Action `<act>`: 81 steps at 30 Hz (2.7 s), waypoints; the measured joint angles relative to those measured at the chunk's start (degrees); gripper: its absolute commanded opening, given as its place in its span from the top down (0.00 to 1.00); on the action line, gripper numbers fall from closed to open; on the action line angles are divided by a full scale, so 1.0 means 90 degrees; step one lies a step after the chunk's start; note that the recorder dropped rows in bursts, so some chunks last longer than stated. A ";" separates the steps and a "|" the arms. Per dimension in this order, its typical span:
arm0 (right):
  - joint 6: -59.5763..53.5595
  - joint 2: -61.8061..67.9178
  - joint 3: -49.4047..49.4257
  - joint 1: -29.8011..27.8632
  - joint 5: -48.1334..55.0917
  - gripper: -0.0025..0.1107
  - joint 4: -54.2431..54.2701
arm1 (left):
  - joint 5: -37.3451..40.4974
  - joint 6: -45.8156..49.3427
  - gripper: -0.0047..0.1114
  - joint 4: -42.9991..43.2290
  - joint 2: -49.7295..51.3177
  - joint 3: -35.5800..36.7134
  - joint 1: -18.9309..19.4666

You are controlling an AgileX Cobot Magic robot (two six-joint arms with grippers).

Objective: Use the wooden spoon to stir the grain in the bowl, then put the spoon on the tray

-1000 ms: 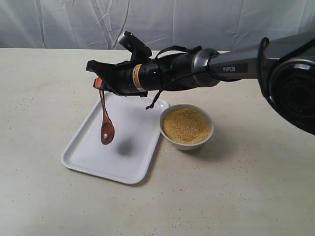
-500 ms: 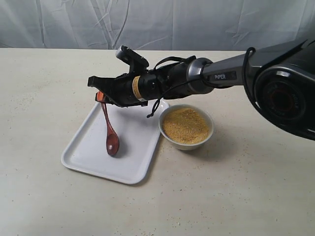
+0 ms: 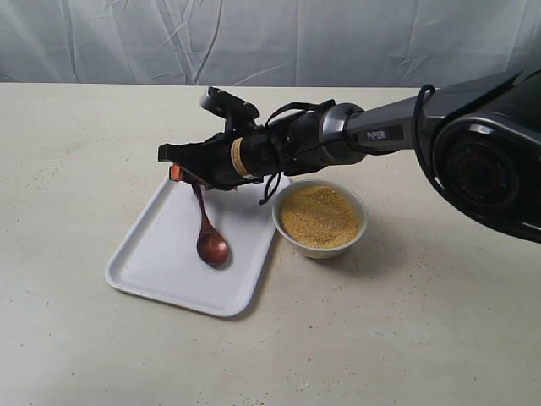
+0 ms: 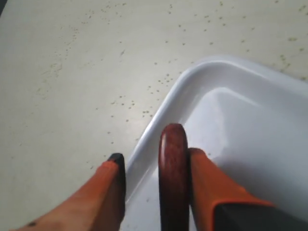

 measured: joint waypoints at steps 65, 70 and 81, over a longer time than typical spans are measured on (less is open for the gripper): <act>-1.4316 -0.1948 -0.1112 -0.3008 0.8321 0.99 1.1276 | 0.0000 0.0000 0.96 0.0000 0.0000 0.0000 0.0000; -1.4677 -0.2394 -0.0837 -0.3710 0.8712 0.99 1.1764 | 0.0000 0.0000 0.96 0.0000 0.0000 0.0000 0.0000; -1.4302 -0.4725 0.1749 -0.4934 0.7418 0.99 1.1025 | 0.0000 0.0000 0.96 0.0000 0.0000 0.0000 0.0000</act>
